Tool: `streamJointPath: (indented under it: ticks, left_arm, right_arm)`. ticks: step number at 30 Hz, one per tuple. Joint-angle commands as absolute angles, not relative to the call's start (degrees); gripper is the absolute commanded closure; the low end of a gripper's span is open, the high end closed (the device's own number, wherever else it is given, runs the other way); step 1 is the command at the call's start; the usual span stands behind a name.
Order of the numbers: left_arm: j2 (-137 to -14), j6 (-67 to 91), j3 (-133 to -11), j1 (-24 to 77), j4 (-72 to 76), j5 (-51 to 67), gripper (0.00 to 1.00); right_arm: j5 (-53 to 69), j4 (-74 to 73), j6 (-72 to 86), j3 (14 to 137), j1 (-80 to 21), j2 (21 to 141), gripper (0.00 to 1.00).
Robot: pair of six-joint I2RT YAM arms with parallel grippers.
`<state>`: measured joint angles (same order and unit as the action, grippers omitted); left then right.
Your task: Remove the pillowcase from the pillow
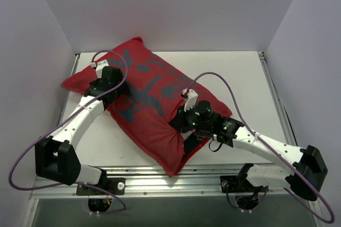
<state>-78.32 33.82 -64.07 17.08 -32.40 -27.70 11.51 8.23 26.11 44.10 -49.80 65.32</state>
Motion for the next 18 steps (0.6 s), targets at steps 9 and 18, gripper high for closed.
streamJointPath:
  ticks: [9,18]
  left_arm:
    - [-85.88,34.01,-74.01,11.51,-21.09,-18.81,0.06]
    - [-67.16,35.50,-60.15,11.86,-26.02,-6.52,0.06]
  right_arm:
    - [10.55,8.62,22.15,56.57,-47.90,83.23,1.00]
    - [8.35,-5.97,19.43,63.45,-48.86,74.19,0.35]
